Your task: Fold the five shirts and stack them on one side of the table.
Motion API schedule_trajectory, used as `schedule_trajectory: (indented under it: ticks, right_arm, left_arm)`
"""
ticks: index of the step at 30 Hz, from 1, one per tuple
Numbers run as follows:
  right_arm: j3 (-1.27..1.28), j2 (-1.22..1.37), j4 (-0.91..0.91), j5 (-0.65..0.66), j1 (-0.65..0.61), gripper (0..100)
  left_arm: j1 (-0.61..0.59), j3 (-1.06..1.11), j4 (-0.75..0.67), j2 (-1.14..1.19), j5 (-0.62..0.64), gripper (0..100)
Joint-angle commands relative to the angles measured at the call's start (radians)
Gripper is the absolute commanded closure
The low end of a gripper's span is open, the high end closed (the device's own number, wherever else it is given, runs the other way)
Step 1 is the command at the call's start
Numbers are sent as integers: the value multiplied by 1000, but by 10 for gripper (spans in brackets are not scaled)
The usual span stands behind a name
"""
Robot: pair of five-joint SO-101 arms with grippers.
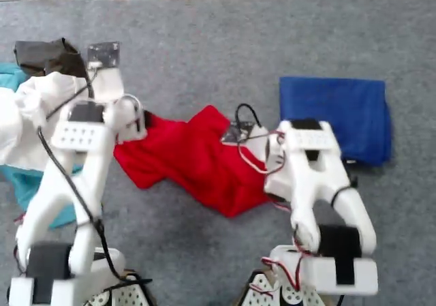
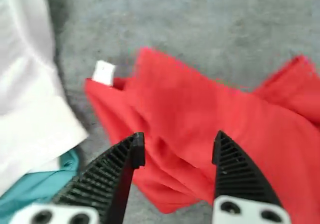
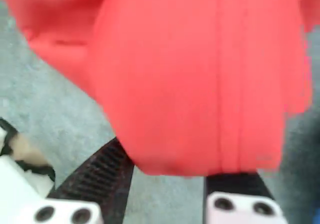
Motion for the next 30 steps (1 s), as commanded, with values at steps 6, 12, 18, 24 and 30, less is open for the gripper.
schedule_trajectory:
  ticks: [6, 12, 18, 24, 30]
  right_arm:
    - [-157, -344, 58, -57, 9, 805]
    - [-268, -390, 61, -187, -158, 805]
    - [-418, -303, 55, -339, -193, 805]
    - [-456, -220, 298, -253, -5, 807]
    - [-381, -162, 502, -43, 141, 805]
  left_arm:
    - [-208, -240, 163, 21, -60, 766]
    - [-305, -165, 167, 20, -61, 766]
    - [-366, -15, 60, 20, -57, 766]
    - [-357, 191, -250, 29, 11, 766]
    - [-354, 298, -423, 38, 292, 766]
